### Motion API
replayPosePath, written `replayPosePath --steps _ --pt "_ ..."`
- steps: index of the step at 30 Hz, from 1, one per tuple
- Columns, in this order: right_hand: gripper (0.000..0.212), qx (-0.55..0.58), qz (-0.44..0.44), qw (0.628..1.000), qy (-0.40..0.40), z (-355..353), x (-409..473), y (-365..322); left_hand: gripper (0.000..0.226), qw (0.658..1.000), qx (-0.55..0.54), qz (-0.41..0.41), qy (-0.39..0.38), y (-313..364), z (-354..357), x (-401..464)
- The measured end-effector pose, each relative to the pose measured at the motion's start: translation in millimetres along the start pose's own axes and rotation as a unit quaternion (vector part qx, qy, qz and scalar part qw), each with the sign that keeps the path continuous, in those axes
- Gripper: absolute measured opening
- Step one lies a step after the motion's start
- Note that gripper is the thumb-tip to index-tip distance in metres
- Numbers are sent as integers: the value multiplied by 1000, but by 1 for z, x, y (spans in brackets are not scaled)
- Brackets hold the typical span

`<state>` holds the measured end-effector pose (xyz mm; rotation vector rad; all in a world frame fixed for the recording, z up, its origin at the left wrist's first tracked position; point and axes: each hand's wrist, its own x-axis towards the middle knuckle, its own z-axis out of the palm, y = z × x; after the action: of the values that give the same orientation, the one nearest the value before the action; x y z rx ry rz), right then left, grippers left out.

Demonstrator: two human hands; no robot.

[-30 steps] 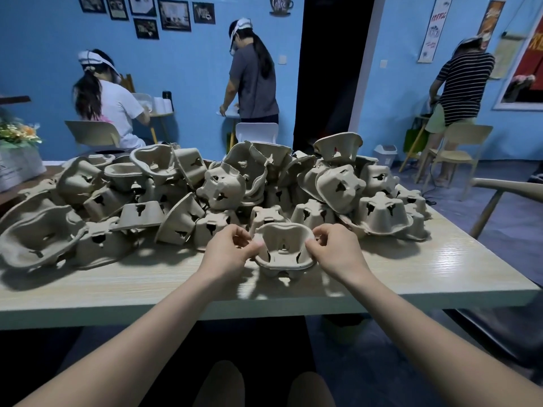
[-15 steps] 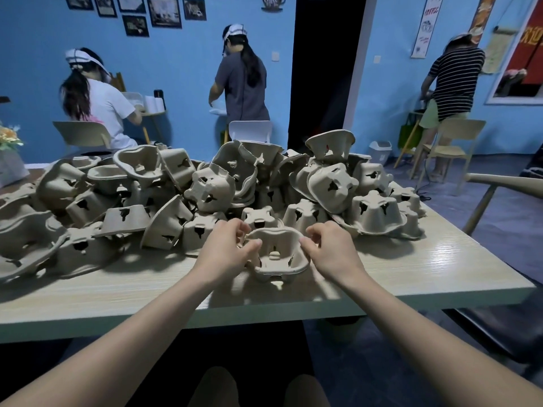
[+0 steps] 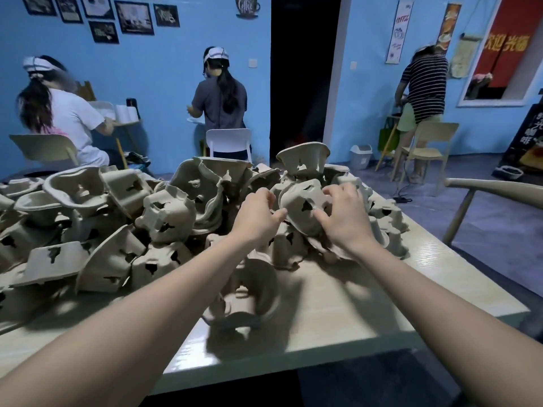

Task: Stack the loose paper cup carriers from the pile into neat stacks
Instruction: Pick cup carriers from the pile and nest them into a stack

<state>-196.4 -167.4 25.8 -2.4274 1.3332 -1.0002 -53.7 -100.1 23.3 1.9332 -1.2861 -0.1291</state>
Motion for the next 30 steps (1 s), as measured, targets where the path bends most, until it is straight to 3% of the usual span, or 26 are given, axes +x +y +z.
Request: replayPosePath --steps 6,9,17,23,27,30 --pt "37 -13 -2 1000 -26 8 12 5 31 999 -18 -43 -24 4 22 24" --pt "35 -6 -1 999 -32 7 14 11 10 990 -118 -70 -30 6 29 30" --pt "42 94 -69 993 28 -13 3 5 21 927 -357 -110 -39 23 12 28" --pt "65 20 -112 993 23 -15 -19 -5 13 857 -486 -160 -62 43 -6 12" --pt "45 8 -114 992 45 -22 -22 -13 13 848 -505 -148 -70 52 -19 0" --pt "27 43 -101 992 60 -27 -22 -17 20 878 -460 -104 -86 49 -30 -9"
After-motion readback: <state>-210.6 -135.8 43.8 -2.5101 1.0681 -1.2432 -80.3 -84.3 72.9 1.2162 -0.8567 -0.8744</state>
